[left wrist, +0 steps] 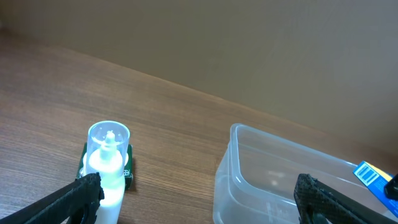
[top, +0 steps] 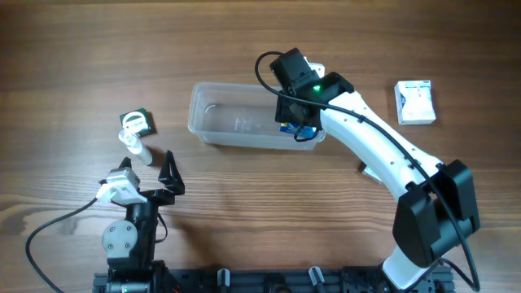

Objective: Pack container
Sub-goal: 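Carry the VapoDrops box left and lower it into the container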

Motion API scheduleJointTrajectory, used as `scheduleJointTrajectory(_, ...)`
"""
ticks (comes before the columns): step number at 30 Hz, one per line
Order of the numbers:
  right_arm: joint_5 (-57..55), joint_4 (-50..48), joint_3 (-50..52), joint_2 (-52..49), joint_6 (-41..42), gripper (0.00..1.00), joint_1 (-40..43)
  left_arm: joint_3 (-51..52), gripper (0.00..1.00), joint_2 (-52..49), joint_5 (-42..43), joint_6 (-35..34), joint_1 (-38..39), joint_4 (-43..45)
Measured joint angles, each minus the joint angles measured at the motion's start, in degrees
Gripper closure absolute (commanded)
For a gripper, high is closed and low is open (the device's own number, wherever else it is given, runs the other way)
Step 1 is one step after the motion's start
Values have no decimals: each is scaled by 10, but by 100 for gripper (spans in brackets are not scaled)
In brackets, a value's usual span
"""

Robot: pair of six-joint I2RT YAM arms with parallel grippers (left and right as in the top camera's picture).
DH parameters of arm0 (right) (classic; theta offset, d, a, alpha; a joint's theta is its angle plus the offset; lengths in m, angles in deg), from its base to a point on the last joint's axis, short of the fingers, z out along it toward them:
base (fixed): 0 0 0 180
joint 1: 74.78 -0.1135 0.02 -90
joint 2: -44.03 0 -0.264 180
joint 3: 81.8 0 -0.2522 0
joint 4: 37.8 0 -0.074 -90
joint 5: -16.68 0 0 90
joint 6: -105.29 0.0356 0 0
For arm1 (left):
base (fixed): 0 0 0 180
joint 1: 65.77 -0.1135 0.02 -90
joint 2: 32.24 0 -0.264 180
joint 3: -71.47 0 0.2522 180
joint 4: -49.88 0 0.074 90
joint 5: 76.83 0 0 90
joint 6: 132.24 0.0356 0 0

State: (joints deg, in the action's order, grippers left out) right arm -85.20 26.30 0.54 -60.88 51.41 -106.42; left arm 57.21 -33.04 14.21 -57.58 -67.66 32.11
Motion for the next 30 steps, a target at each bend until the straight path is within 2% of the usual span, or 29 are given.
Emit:
scheduleJointTrajectory(4, -8, -1, 0, 0, -15, 44, 1, 0, 0, 0, 0, 0, 0, 0)
scheduleJointTrajectory(7, -11, -4, 0, 0, -26, 32, 1, 0, 0, 0, 0, 0, 0, 0)
scheduleJointTrajectory(12, -13, -7, 0, 0, -39, 22, 1, 0, 0, 0, 0, 0, 0, 0)
scheduleJointTrajectory(24, -17, -18, 0, 0, -61, 18, 1, 0, 0, 0, 0, 0, 0, 0)
scheduleJointTrajectory(27, -15, -20, 0, 0, -74, 3, 1, 0, 0, 0, 0, 0, 0, 0)
scheduleJointTrajectory(30, 3, -20, 0, 0, -96, 0, 1, 0, 0, 0, 0, 0, 0, 0)
